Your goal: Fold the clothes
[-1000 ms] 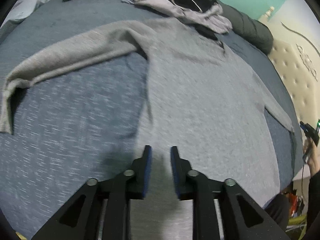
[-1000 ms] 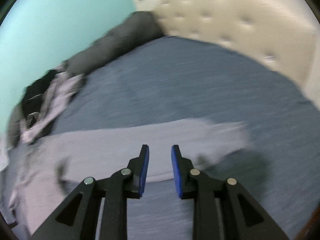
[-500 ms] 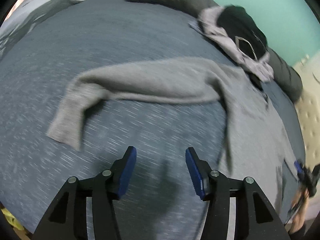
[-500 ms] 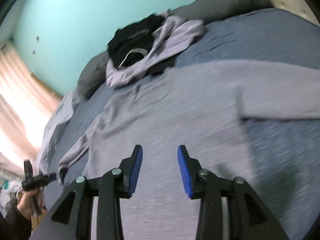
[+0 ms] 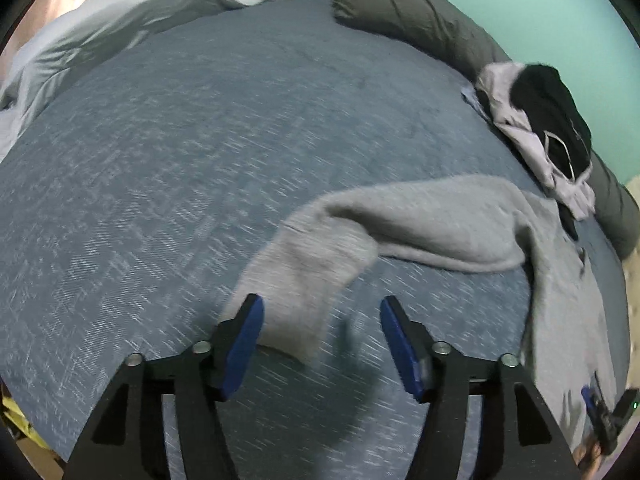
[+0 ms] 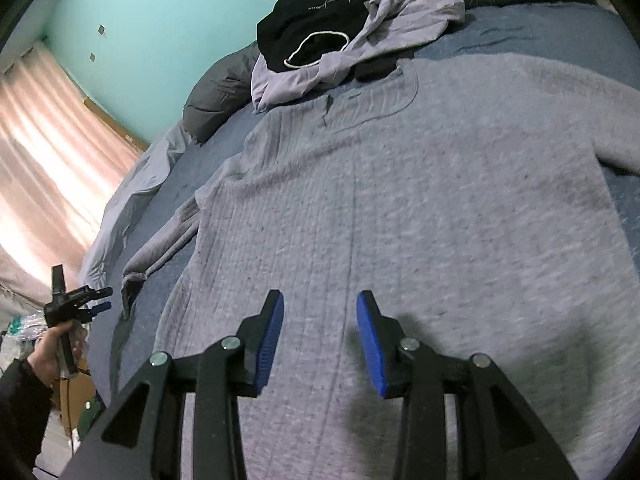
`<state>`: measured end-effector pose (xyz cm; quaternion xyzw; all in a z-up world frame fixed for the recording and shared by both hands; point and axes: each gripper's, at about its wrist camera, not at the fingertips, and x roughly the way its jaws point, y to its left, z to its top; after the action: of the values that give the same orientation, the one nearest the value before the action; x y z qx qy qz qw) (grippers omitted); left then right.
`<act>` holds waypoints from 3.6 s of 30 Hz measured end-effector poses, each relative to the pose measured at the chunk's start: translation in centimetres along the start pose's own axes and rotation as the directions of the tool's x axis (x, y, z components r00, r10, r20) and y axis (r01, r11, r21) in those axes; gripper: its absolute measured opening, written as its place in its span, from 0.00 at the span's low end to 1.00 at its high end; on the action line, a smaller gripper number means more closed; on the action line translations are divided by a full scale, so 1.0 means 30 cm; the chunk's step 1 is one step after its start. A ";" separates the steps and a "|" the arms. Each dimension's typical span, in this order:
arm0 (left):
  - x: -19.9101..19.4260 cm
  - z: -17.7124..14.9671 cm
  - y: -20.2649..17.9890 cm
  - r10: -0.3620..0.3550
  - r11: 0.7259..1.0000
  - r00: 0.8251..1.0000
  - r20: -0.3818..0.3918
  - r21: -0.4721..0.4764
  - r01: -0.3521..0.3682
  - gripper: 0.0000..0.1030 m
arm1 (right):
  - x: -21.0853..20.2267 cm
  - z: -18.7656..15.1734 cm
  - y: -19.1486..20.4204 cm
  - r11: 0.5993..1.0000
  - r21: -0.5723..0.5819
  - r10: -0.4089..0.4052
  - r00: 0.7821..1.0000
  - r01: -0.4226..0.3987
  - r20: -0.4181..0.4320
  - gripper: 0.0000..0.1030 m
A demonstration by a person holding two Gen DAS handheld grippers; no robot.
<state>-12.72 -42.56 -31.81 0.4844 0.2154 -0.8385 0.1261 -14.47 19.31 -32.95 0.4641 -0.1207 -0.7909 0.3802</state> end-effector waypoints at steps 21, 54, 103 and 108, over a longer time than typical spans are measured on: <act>-0.035 0.070 0.044 0.190 0.951 0.976 0.105 0.227 -0.210 0.03 | 0.014 -0.018 0.049 0.999 -0.028 0.022 1.000 -0.022 -0.002 0.37; 0.148 0.109 0.264 0.094 0.995 0.995 0.032 0.035 -0.095 0.55 | 0.027 -0.019 0.068 0.999 -0.042 0.032 0.999 -0.033 -0.017 0.37; 0.088 0.399 -0.162 0.041 0.968 0.992 0.118 0.241 -0.069 0.37 | 0.055 -0.005 0.019 0.998 -0.042 0.041 0.998 -0.043 -0.040 0.37; 0.244 0.399 -0.502 -0.047 0.911 0.998 0.032 0.411 0.030 0.41 | 0.056 0.012 -0.002 0.998 -0.048 0.032 0.999 -0.034 -0.033 0.37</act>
<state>-31.77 -35.19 -29.30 0.4783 0.0416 -0.8772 0.0094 -15.26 18.10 -33.87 0.4653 -0.1027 -0.7795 0.4065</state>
